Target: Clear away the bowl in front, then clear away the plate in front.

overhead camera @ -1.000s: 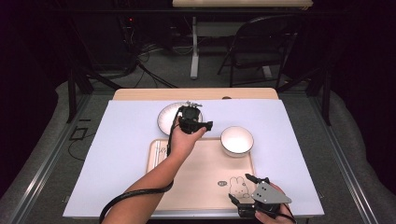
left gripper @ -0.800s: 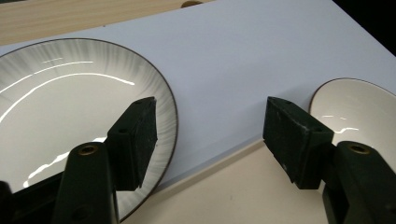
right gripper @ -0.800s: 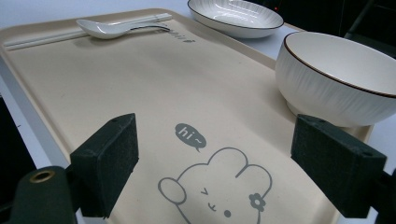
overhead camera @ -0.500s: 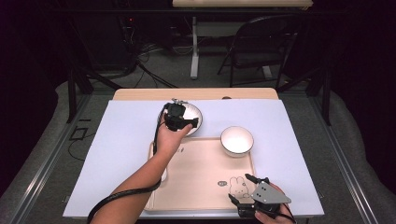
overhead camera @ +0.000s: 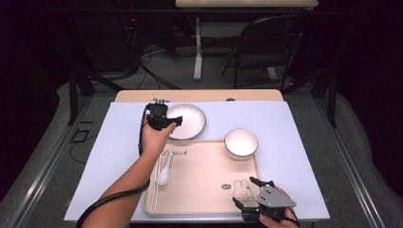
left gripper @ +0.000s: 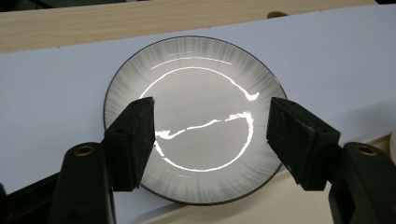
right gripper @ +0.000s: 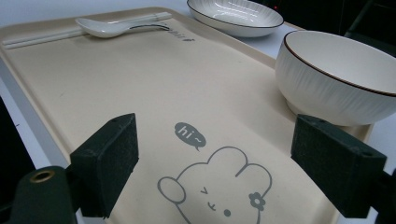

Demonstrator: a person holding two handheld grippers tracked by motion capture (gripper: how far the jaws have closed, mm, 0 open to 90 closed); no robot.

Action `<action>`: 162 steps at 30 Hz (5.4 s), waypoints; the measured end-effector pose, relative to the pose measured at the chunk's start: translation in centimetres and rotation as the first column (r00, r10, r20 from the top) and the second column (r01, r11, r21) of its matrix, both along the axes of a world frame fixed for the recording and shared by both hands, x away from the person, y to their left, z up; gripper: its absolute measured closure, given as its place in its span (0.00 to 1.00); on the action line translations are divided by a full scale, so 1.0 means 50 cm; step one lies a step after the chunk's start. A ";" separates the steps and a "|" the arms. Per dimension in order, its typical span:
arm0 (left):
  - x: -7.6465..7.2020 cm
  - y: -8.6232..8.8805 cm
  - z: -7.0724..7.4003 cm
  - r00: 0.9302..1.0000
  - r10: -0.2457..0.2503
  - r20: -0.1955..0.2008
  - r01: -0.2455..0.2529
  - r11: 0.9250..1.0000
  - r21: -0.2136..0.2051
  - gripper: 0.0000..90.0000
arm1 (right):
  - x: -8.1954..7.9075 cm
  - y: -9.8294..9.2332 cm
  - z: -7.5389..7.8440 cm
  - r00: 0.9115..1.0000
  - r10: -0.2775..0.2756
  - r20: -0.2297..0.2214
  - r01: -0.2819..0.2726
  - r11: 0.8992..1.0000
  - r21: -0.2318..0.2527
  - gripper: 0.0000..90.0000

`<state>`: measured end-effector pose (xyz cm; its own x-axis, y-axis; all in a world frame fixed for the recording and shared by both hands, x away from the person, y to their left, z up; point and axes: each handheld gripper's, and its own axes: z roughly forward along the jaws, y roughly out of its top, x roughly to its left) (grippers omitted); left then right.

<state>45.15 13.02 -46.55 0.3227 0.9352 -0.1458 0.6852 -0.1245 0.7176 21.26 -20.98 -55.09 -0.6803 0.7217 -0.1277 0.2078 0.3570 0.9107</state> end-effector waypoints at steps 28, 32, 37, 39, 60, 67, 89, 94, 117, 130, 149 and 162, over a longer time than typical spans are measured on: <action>0.024 0.097 -0.004 0.997 0.079 -0.001 -0.078 0.996 -0.043 0.39 | 0.000 0.001 0.000 1.000 0.000 -0.001 0.000 1.000 -0.001 0.16; 0.037 0.108 -0.013 0.994 0.109 -0.013 -0.110 0.993 -0.039 0.39 | 0.000 0.001 0.000 1.000 -0.001 -0.001 0.001 1.000 -0.001 0.16; 0.057 0.117 -0.029 0.990 0.140 -0.035 -0.142 0.989 -0.051 0.39 | 0.000 0.000 0.000 1.000 -0.004 -0.001 0.004 1.000 0.002 0.16; 0.063 0.117 -0.035 0.988 0.151 -0.046 -0.153 0.987 -0.052 0.39 | 0.000 0.000 0.000 1.000 -0.004 0.000 0.004 1.000 0.002 0.16; 0.097 0.100 -0.105 0.973 0.173 -0.155 -0.184 0.981 -0.058 0.43 | 0.000 -0.002 0.000 1.000 -0.002 0.002 0.002 1.000 0.003 0.16; 0.103 0.089 -0.120 0.971 0.166 -0.173 -0.181 0.981 -0.069 0.45 | 0.000 -0.002 0.001 1.000 -0.001 0.001 0.001 1.000 0.004 0.16; 0.122 0.073 -0.150 0.962 0.177 -0.209 -0.199 0.976 -0.090 0.65 | -0.001 -0.002 0.001 1.000 0.003 -0.002 -0.003 1.000 0.005 0.16; 0.125 0.074 -0.156 0.958 0.184 -0.219 -0.209 0.973 -0.095 0.69 | -0.001 -0.003 0.001 1.000 0.001 -0.003 -0.001 1.000 0.007 0.16; 0.128 0.074 -0.160 0.949 0.209 -0.238 -0.238 0.966 -0.099 0.76 | 0.000 -0.003 0.001 1.000 0.002 -0.005 -0.002 1.000 0.004 0.16; 0.118 0.078 -0.122 0.949 0.211 -0.235 -0.246 0.961 -0.128 0.88 | 0.002 0.000 0.000 1.000 0.004 -0.004 -0.004 1.000 0.005 0.16; 0.123 0.047 -0.024 0.967 0.164 -0.194 -0.188 0.976 -0.114 0.94 | 0.003 0.000 0.000 1.000 0.007 -0.006 -0.006 1.000 0.005 0.16; 0.102 0.045 0.067 0.988 0.094 -0.122 -0.095 0.995 -0.005 0.93 | 0.003 -0.001 0.000 1.000 0.006 -0.001 -0.006 1.000 0.006 0.16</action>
